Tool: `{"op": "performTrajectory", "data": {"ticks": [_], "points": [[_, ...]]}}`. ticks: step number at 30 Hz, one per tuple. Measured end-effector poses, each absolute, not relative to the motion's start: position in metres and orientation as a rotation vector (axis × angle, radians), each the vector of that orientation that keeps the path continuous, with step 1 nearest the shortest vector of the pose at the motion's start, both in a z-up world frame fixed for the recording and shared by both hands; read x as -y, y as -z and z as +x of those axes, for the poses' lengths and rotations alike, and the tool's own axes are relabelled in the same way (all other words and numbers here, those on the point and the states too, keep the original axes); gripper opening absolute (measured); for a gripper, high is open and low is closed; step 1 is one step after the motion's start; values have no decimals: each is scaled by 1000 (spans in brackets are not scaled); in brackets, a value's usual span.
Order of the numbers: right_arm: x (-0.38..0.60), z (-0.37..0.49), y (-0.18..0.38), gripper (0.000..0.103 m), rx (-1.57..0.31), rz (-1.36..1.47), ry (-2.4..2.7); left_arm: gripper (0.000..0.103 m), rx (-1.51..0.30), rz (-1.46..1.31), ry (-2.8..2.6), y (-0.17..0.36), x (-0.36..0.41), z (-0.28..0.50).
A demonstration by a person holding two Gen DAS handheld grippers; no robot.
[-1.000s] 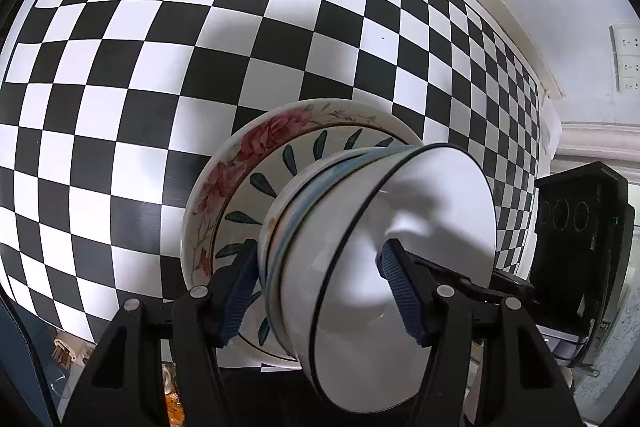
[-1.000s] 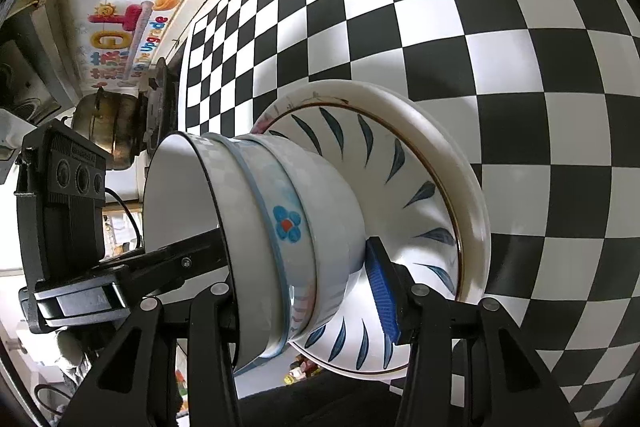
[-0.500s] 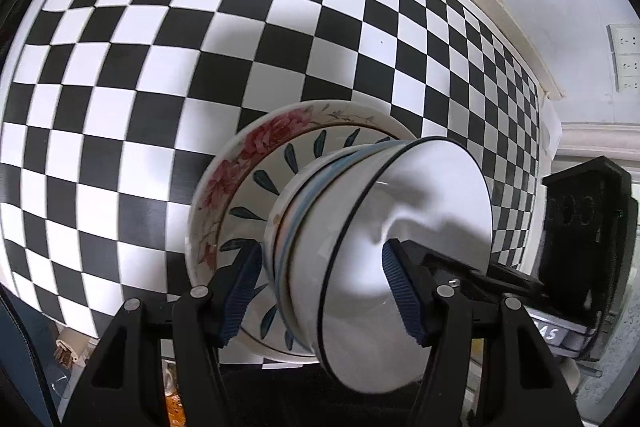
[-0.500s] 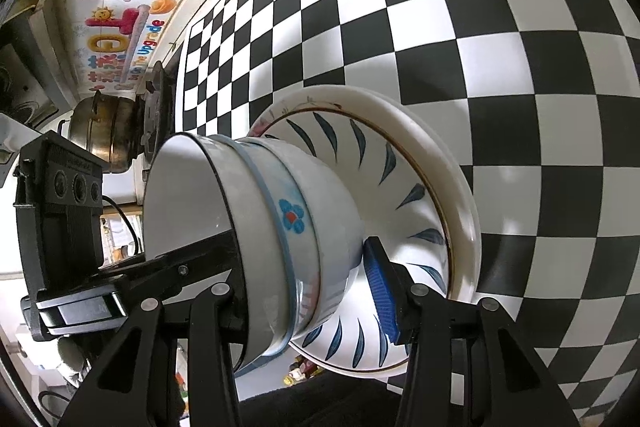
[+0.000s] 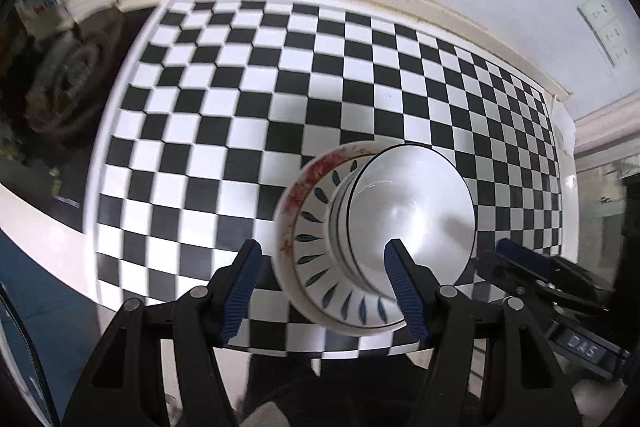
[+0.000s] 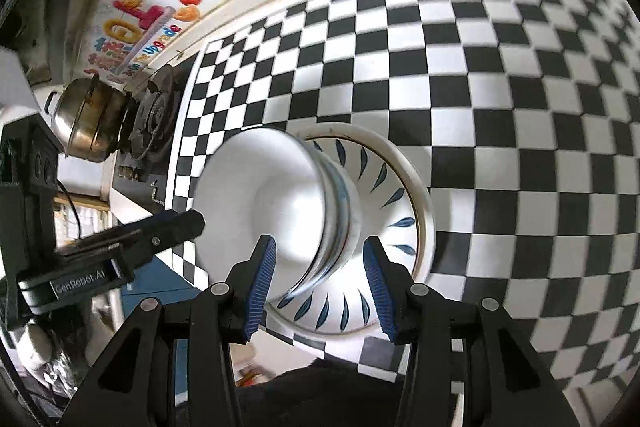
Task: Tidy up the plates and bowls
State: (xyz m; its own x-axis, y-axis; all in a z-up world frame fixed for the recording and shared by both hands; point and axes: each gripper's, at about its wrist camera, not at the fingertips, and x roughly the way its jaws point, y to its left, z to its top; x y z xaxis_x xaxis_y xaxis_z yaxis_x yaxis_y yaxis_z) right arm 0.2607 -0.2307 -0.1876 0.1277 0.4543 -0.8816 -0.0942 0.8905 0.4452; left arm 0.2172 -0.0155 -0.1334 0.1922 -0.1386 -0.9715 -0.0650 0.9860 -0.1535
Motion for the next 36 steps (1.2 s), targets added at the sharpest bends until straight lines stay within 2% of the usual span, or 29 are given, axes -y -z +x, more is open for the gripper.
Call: {"op": "performTrajectory", "data": {"ticks": [4, 6, 8, 9, 10, 12, 15, 29, 36], "points": [[225, 237, 156, 60, -1326, 248, -372, 71, -1313, -126, 36, 116, 13, 200], [222, 224, 143, 65, -1296, 220, -351, 72, -1281, -109, 26, 109, 12, 192], [219, 211, 130, 69, -1269, 192, -325, 79, -1253, -88, 22, 102, 11, 184], [217, 205, 126, 73, -1258, 186, -316, 91, -1238, -79, 23, 99, 11, 180], [216, 200, 122, 76, -1250, 183, -311, 97, -1223, -71, 21, 96, 11, 176], [213, 190, 116, 84, -1234, 175, -288, 97, -1190, -44, 12, 89, 12, 167], [209, 177, 110, 87, -1216, 166, -248, 98, -1156, -33, 11, 79, 12, 156], [212, 133, 63, 91, -1083, 126, -148, 98, -1064, -8, 7, 44, 20, 116], [222, 103, 36, 91, -1019, 150, -153, 98, -967, 1, -17, 8, 27, 80]]}}
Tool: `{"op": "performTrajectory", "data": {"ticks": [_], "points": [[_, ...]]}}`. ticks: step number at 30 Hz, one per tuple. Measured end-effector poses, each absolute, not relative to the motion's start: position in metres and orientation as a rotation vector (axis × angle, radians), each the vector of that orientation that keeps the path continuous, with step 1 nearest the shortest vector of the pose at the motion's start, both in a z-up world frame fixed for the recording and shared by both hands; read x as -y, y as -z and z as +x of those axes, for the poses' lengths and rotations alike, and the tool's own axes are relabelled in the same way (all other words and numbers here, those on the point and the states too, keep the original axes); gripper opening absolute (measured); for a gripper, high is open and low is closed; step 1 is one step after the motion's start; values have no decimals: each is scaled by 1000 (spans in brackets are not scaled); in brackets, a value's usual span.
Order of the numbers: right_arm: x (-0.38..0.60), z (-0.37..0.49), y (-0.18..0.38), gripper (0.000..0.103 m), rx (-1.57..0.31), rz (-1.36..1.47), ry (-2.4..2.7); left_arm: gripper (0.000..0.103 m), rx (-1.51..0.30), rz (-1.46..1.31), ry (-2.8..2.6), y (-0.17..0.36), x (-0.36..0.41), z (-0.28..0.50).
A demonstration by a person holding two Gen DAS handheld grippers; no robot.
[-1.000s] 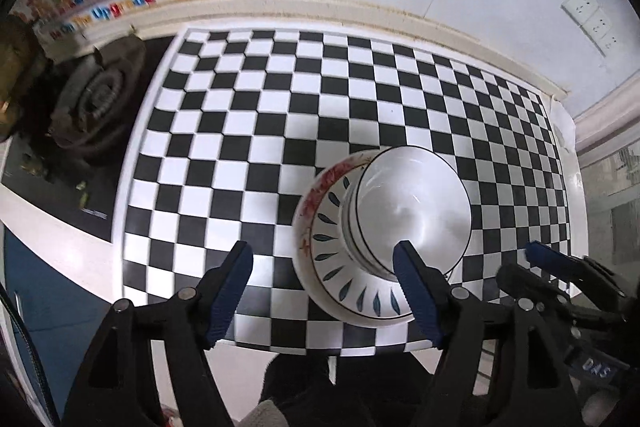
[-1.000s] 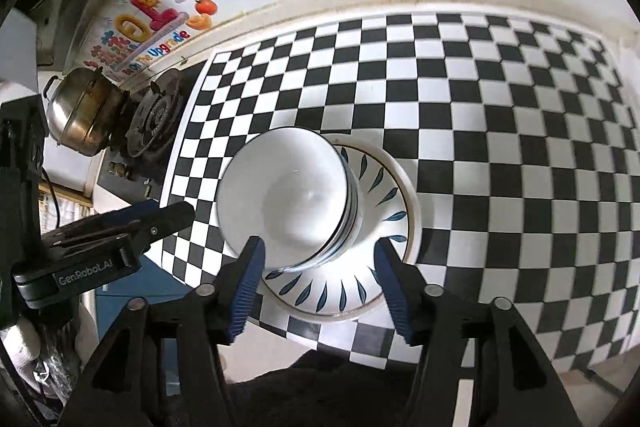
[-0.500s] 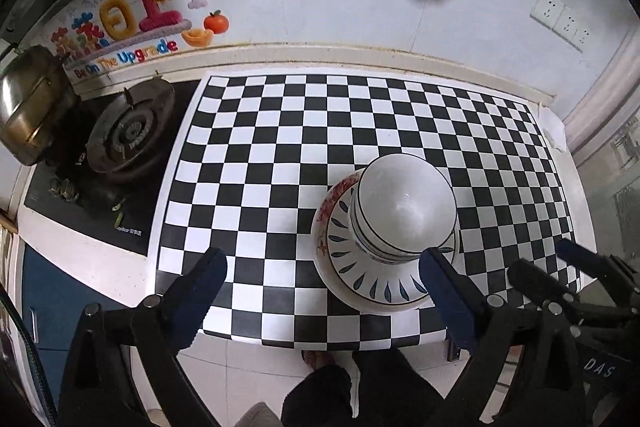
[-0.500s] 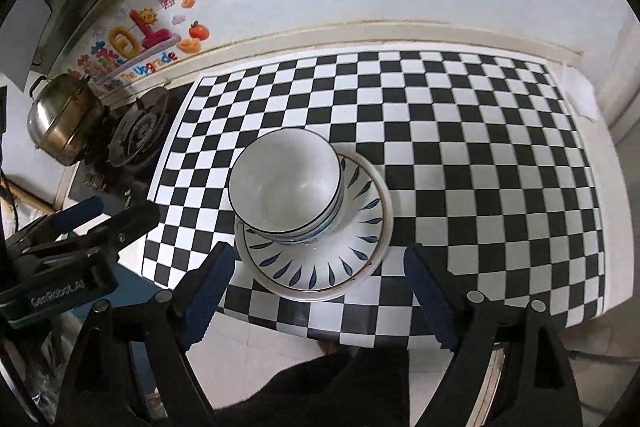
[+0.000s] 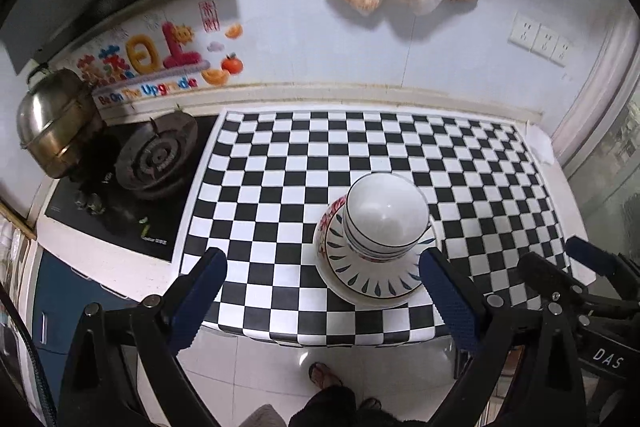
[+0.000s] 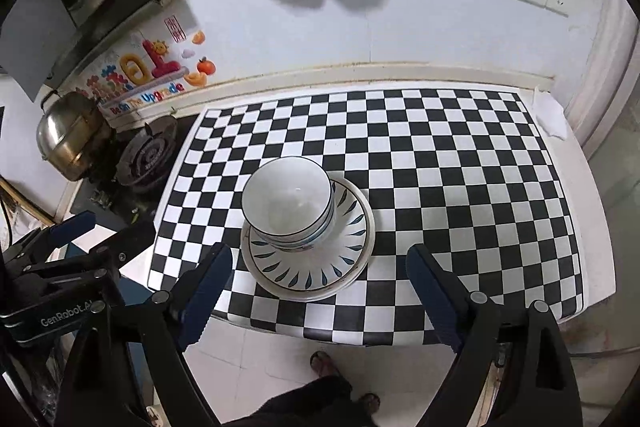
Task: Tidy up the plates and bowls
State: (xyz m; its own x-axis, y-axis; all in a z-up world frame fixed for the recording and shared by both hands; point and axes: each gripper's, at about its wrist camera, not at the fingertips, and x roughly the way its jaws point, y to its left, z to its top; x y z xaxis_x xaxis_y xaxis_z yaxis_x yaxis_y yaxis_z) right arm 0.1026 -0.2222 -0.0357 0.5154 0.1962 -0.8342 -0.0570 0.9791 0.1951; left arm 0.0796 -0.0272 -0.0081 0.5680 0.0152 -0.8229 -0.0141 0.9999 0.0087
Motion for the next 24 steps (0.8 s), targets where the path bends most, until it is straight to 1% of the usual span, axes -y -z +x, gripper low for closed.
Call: {"op": "performTrajectory", "data": {"ticks": [10, 16, 24], "points": [[232, 13, -26, 91, -903, 105, -168, 98, -860, -3, -61, -41, 39, -10], [234, -55, -62, 91, -823, 74, -183, 98, -833, -3, -74, -56, 47, -65], [237, -125, -91, 91, -771, 44, -202, 98, -821, -33, -96, -66, 47, -123]]}}
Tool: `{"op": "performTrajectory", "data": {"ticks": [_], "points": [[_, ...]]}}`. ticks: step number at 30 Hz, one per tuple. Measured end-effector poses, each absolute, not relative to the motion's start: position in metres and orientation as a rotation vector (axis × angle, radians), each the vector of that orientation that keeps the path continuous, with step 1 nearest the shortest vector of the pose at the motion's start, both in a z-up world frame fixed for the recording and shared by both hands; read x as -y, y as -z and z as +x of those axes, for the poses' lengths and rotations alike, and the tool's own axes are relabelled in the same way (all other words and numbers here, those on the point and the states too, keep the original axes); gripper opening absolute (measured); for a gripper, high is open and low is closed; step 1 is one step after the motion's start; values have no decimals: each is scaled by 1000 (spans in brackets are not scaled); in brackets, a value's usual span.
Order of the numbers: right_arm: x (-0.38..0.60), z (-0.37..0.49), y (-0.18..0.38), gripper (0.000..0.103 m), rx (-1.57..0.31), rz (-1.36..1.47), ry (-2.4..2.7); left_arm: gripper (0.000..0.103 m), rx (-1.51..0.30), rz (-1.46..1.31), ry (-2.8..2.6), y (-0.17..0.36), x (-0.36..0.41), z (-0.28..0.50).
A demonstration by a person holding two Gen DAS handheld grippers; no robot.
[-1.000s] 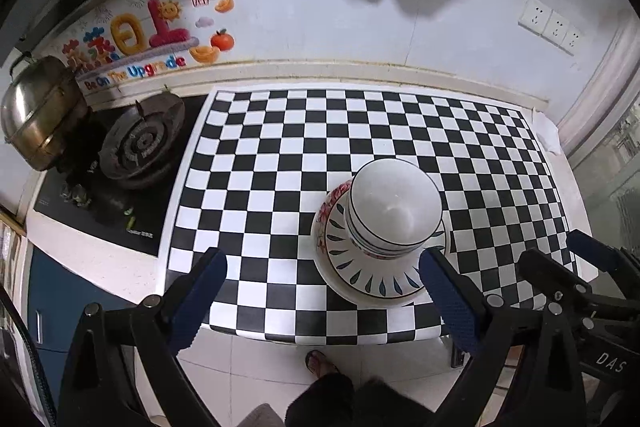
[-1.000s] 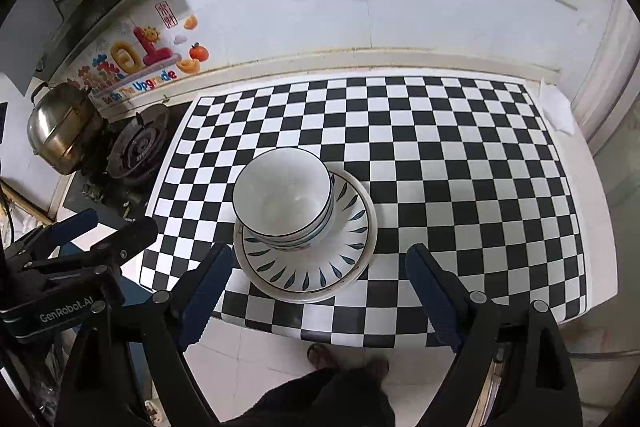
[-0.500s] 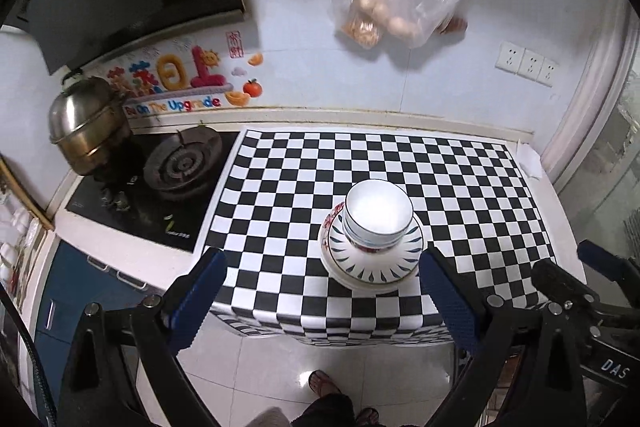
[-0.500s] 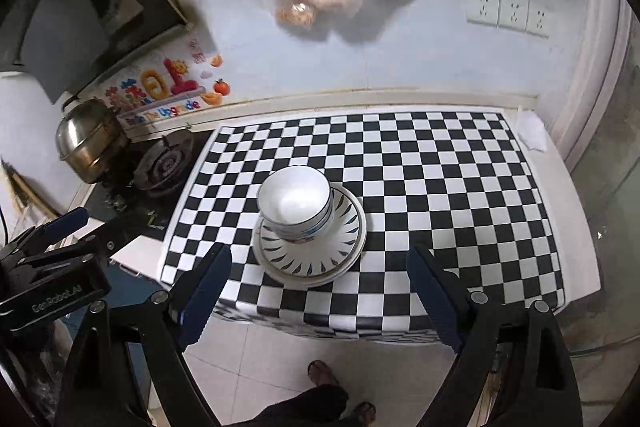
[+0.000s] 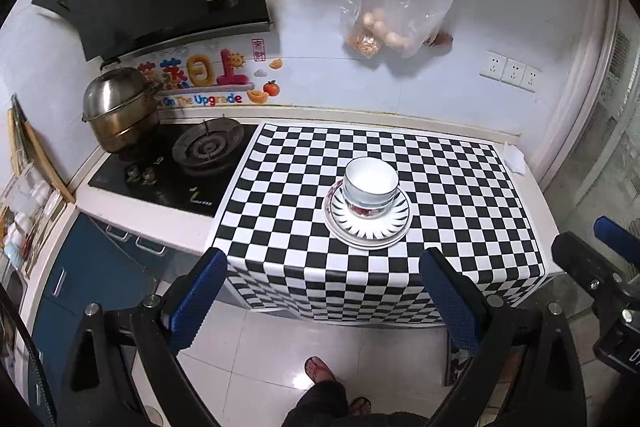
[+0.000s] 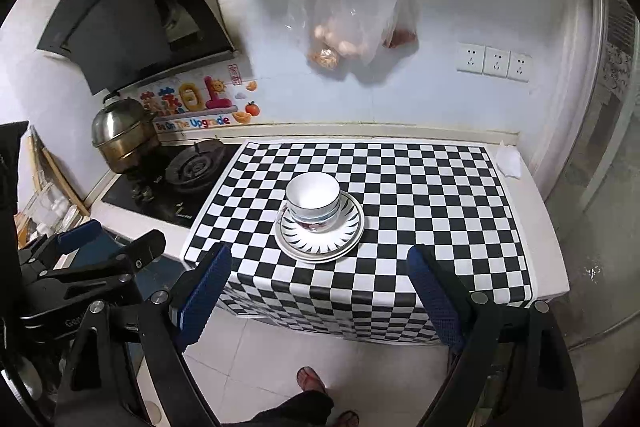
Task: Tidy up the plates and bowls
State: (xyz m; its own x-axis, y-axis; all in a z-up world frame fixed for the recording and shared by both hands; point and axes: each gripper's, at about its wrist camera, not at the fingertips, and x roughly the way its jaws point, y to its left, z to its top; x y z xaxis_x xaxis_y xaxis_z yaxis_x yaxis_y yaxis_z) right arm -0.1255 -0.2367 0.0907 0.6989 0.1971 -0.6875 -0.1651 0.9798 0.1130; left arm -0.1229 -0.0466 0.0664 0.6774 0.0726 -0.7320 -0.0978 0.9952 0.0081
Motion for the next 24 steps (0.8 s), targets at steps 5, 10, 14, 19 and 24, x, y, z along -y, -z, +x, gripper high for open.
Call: {"op": "performTrajectory", "data": {"ticks": [5, 10, 14, 19, 24], "points": [[238, -153, -95, 91, -743, 36, -197, 98, -802, -24, -121, -66, 48, -142], [239, -163, -95, 91, -751, 33, -196, 98, -797, -18, -126, -65, 48, -149], [240, -167, -95, 91, -747, 25, -183, 98, -792, -10, -126, -64, 48, -152], [243, -165, -94, 91, -742, 26, -163, 98, -791, -10, -131, -64, 50, -153], [247, -162, -91, 91, -744, 33, -149, 98, -795, -1, -129, -64, 50, -154]]}}
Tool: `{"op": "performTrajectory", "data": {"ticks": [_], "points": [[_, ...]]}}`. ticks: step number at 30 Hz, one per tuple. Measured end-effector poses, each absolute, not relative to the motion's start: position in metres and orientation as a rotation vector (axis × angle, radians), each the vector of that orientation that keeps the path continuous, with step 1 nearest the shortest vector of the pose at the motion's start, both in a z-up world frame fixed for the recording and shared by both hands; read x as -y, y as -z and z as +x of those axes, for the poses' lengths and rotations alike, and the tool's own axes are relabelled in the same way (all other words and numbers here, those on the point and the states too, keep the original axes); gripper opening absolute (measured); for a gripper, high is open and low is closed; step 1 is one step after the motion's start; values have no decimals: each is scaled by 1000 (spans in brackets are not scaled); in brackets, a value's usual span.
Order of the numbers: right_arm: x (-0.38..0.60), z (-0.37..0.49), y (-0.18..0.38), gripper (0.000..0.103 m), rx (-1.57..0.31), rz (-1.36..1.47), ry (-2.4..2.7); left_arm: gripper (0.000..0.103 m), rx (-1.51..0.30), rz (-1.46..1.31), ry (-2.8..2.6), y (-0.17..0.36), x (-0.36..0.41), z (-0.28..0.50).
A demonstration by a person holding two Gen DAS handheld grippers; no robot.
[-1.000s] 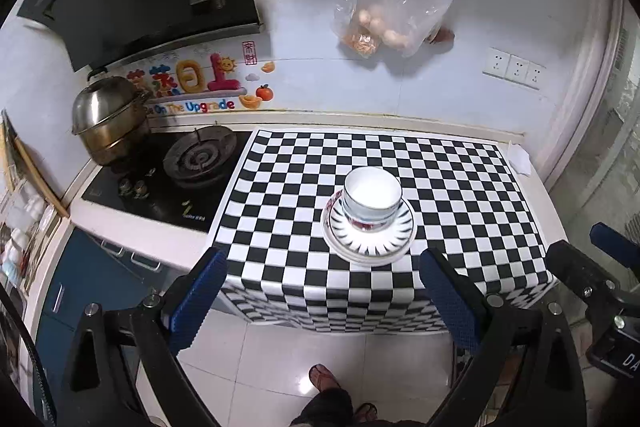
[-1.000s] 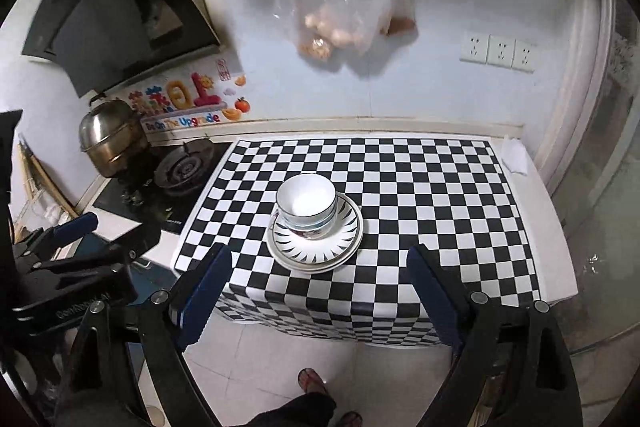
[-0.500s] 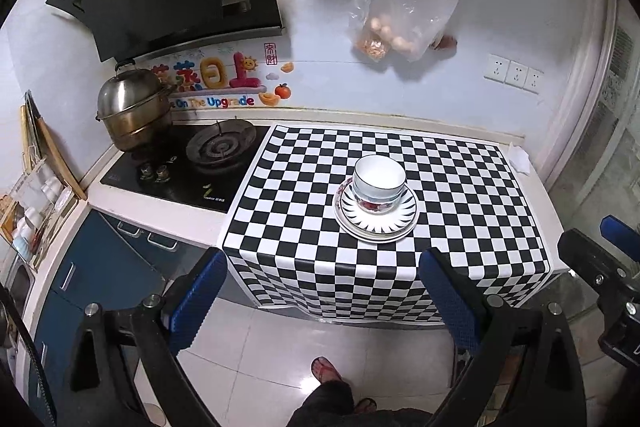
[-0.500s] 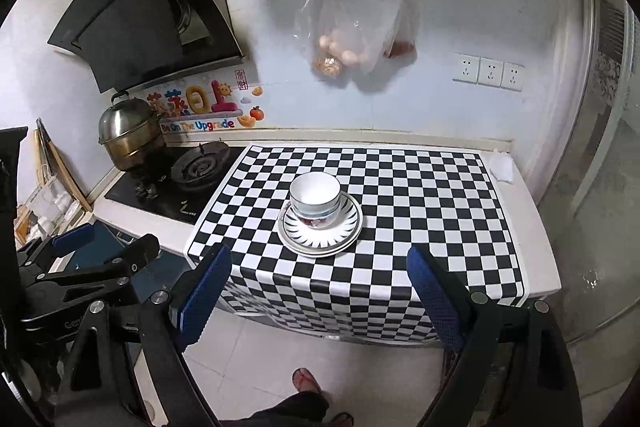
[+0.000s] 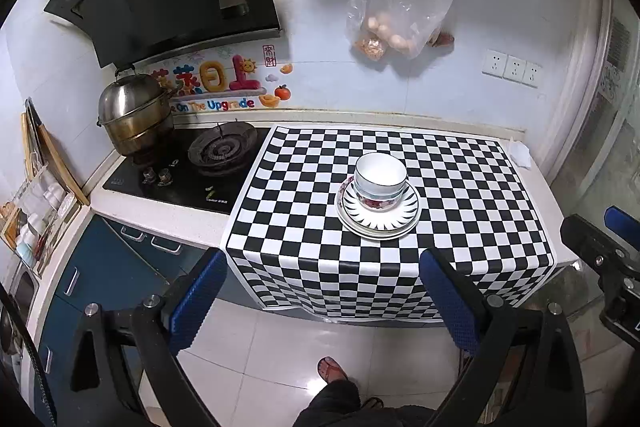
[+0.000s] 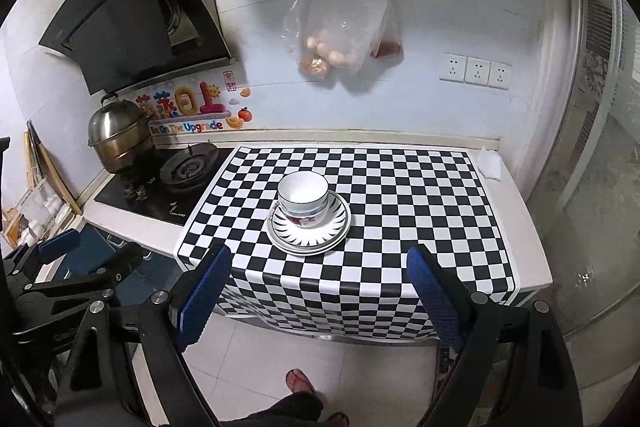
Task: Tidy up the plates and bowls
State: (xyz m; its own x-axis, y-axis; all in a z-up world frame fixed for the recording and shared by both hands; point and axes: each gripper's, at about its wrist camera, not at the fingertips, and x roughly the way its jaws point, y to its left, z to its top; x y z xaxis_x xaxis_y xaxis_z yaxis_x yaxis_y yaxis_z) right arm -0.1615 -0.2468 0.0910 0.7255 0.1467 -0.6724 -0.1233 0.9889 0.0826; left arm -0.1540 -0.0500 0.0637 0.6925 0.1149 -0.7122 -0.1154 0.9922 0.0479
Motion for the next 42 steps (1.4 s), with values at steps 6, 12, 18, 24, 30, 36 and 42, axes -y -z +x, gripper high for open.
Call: {"op": "performTrajectory", "data": {"ticks": [6, 12, 18, 24, 30, 36, 42], "points": [[249, -159, -89, 91, -745, 37, -141, 98, -798, 9, -121, -64, 48, -152], [250, -157, -89, 91, -744, 32, -140, 98, -800, 12, -123, -65, 49, -152], [249, -157, -89, 91, -743, 33, -140, 98, -793, 10, -120, -64, 48, -149], [251, -157, -89, 91, -741, 19, -139, 98, -784, 10, -113, -64, 48, -147], [256, -155, -90, 91, -734, 9, -142, 98, -772, 2, -111, -69, 49, -152], [259, -154, -90, 91, -733, 8, -148, 98, -757, -1, -107, -75, 49, -154], [260, -155, -91, 91, -729, 4, -144, 98, -749, 4, -104, -77, 51, -156]]}}
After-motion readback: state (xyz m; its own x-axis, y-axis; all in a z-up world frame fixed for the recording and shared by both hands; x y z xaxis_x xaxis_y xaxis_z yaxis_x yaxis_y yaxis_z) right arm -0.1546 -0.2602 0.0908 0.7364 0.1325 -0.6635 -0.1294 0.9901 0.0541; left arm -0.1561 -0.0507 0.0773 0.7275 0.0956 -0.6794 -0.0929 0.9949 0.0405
